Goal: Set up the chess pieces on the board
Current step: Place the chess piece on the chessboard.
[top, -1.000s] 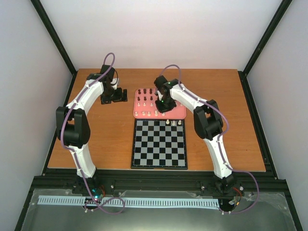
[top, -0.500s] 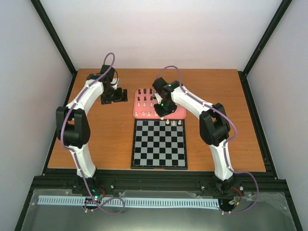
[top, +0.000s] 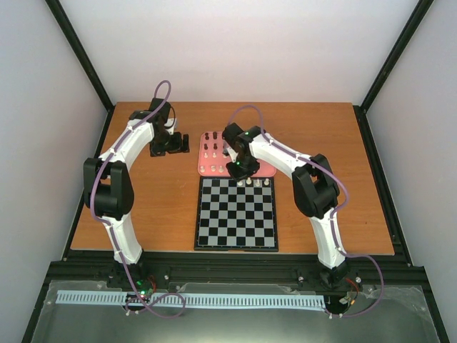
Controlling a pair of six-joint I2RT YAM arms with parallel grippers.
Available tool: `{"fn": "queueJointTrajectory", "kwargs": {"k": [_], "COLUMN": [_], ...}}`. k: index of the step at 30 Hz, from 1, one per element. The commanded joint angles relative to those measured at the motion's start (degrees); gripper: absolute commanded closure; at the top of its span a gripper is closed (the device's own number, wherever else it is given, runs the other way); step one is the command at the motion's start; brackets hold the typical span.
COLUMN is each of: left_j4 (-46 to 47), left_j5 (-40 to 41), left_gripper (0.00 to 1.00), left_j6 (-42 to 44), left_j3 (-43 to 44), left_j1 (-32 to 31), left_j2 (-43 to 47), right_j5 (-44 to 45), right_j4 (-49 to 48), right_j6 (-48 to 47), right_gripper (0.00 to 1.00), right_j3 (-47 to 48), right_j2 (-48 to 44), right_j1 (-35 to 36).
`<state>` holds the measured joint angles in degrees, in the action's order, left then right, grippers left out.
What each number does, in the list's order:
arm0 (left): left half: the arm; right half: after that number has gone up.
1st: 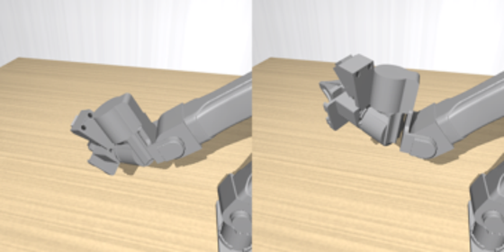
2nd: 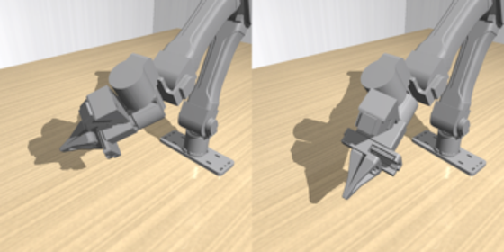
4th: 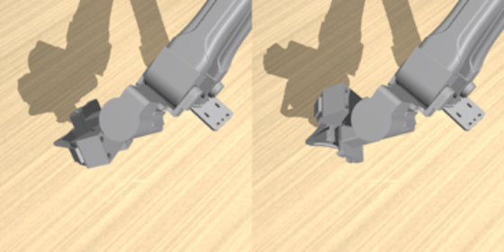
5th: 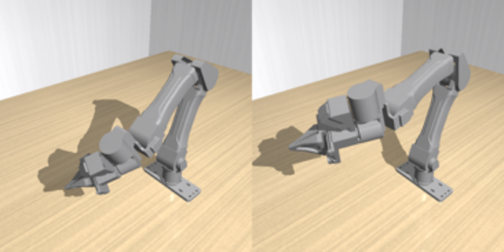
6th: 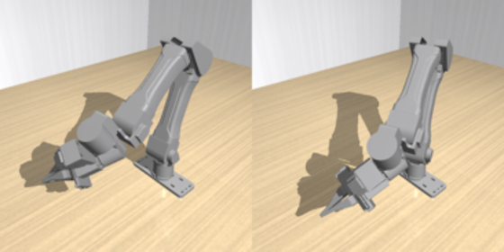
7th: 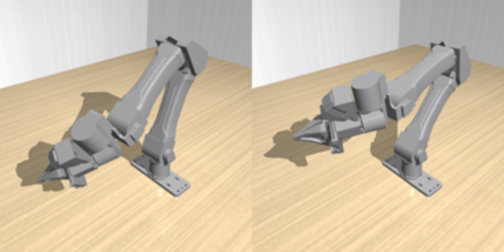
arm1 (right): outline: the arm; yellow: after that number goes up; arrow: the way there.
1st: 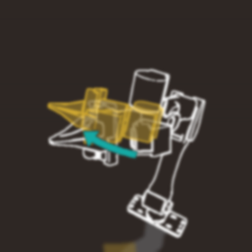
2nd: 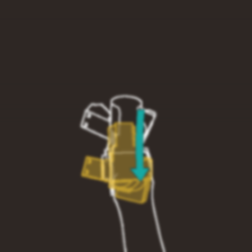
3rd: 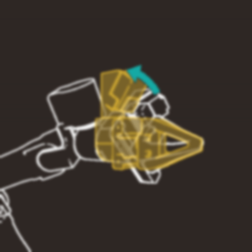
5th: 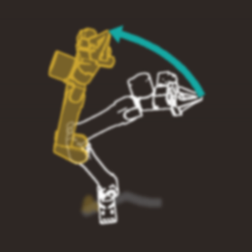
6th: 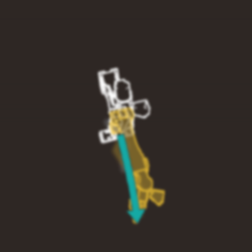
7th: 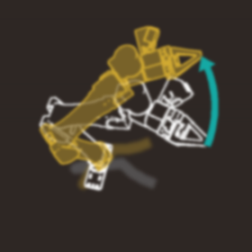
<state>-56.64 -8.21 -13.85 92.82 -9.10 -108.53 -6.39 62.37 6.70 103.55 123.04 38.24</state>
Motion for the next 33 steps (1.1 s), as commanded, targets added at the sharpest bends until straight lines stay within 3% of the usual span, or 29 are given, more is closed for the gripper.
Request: {"fn": "queueJointTrajectory", "kwargs": {"k": [1, 33], "left_j4": [0.6, 0.6], "left_j5": [-0.3, 0.0], "left_gripper": [0.0, 0.0], "left_j6": [-0.7, -0.6], "left_j3": [0.2, 0.0], "left_j1": [0.0, 0.1], "left_j2": [1.5, 1.8], "right_j5": [2.8, 3.2], "right_j4": [0.2, -1.6], "right_j6": [1.1, 0.2], "right_gripper": [0.97, 0.94], "right_j3": [-0.9, -0.7], "right_j2": [-0.2, 2.8], "right_j1": [0.6, 0.6]}}
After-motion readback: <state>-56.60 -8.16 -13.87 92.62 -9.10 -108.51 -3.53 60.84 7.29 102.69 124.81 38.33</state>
